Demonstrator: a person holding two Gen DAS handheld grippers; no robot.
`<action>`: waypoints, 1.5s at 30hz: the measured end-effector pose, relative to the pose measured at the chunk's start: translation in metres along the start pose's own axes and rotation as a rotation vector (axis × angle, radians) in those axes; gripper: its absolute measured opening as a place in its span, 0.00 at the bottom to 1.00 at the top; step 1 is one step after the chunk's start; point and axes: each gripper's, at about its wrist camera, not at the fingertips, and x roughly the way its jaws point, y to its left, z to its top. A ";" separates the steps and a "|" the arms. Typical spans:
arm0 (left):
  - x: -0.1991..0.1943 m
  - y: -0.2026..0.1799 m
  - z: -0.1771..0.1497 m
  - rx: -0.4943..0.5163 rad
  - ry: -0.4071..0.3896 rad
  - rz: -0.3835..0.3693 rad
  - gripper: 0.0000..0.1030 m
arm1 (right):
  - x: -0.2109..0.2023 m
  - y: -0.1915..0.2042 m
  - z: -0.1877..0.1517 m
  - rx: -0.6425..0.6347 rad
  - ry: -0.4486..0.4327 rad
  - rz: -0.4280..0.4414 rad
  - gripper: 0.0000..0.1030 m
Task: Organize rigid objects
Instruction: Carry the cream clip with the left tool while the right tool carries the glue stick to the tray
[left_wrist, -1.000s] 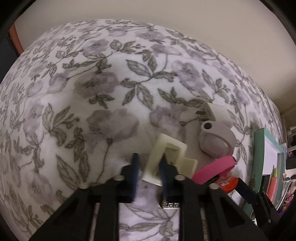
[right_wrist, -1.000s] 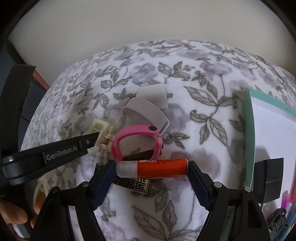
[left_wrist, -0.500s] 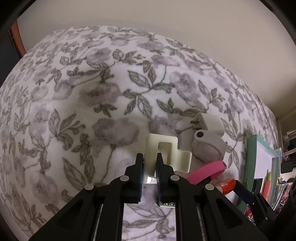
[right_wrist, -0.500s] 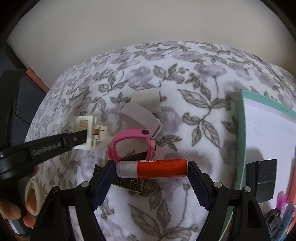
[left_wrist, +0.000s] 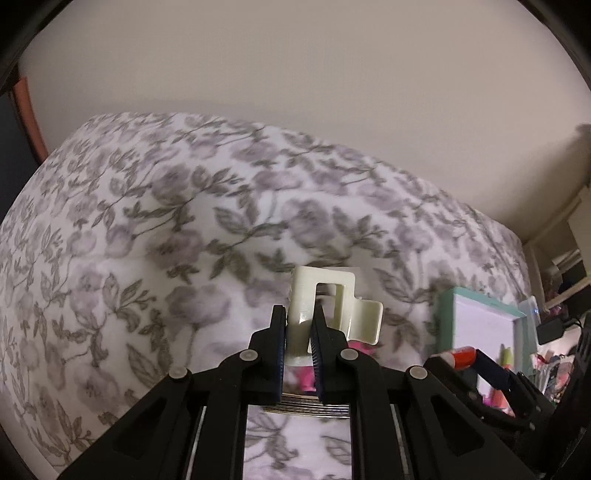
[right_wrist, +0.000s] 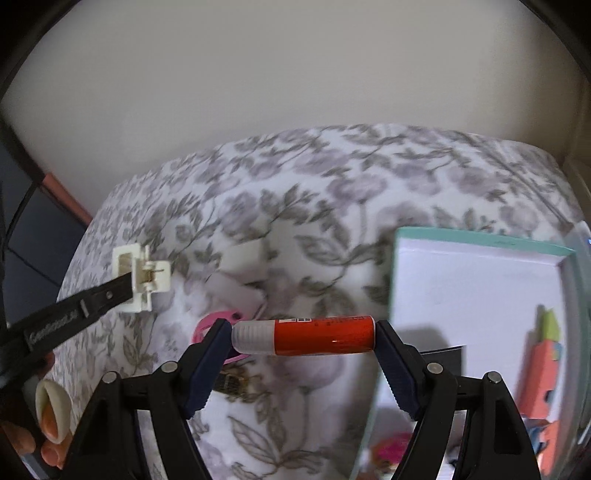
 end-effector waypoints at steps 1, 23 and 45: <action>0.000 -0.004 0.000 0.007 0.001 -0.012 0.13 | -0.003 -0.005 0.001 0.013 -0.003 -0.002 0.78; 0.036 -0.137 -0.023 0.239 0.086 -0.068 0.13 | -0.024 -0.134 0.005 0.239 0.029 -0.133 0.78; 0.086 -0.213 -0.045 0.356 0.155 -0.031 0.13 | -0.034 -0.190 0.003 0.319 0.036 -0.182 0.78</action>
